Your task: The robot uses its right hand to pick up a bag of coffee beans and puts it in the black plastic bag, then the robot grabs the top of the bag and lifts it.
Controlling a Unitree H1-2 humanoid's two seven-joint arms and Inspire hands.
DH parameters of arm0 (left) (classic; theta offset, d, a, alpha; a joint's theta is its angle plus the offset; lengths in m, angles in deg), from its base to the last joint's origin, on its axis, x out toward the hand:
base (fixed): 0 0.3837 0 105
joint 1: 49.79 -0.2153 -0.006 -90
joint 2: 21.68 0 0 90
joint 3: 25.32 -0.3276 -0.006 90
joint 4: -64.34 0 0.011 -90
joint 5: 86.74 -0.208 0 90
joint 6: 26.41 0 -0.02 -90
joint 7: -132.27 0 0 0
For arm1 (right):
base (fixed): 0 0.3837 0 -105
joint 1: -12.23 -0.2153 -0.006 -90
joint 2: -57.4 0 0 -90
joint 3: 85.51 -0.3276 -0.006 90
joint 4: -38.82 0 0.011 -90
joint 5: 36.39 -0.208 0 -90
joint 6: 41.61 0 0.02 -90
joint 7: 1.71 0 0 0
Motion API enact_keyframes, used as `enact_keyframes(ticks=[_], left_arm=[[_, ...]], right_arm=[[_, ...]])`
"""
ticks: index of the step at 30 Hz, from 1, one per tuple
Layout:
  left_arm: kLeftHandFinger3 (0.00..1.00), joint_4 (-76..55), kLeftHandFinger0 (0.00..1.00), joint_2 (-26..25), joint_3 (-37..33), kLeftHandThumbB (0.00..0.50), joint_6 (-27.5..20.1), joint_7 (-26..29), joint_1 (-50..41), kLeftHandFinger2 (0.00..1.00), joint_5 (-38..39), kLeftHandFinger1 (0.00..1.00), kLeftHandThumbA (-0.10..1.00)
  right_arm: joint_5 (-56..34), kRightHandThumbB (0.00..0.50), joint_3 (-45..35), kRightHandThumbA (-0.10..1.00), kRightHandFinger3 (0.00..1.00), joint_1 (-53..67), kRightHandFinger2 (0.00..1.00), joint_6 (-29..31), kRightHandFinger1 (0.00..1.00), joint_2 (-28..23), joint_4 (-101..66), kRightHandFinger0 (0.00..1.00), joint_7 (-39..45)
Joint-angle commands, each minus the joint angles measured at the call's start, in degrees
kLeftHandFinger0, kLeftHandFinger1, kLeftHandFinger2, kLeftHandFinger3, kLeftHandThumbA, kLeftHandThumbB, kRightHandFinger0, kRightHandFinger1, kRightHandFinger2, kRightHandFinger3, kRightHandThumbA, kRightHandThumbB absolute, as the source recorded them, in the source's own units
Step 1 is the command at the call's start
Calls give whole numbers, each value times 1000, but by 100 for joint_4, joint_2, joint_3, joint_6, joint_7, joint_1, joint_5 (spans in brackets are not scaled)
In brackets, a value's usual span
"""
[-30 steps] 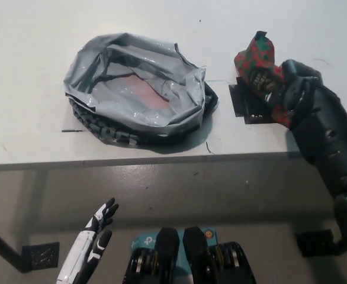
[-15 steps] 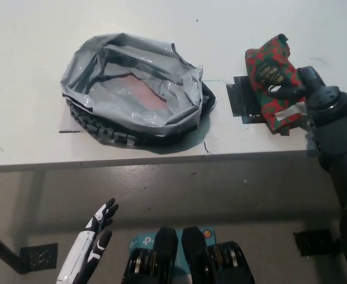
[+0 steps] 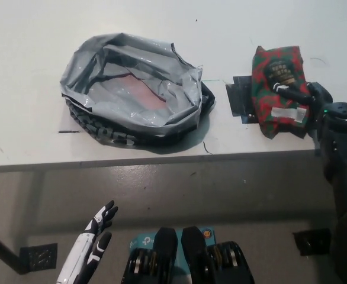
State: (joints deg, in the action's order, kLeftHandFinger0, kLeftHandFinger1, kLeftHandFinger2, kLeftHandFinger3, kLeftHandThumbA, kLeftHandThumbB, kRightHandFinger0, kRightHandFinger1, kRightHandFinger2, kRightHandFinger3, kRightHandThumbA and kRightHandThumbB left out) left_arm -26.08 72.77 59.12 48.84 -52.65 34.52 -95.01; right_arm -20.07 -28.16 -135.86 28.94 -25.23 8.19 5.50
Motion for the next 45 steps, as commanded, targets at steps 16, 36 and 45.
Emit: enact_keyframes(ticks=[16,36,45], left_arm=[[1000,-130,1000,-175,58,247,-243,-41,5,1000,-10,1000,1000],[1000,-114,1000,-218,5,260,-212,-71,30,1000,-18,1000,1000],[1000,-91,1000,-193,-20,252,-242,-88,8,1000,14,1000,1000]], right_arm=[[-2742,149,-267,-100,1000,-956,616,-748,263,412,-1709,0,1007],[-3478,143,1852,-100,1000,-1439,730,-748,421,148,-2481,33,665],[-2861,198,2792,-100,1000,-2049,845,-748,369,339,-1484,33,466]])
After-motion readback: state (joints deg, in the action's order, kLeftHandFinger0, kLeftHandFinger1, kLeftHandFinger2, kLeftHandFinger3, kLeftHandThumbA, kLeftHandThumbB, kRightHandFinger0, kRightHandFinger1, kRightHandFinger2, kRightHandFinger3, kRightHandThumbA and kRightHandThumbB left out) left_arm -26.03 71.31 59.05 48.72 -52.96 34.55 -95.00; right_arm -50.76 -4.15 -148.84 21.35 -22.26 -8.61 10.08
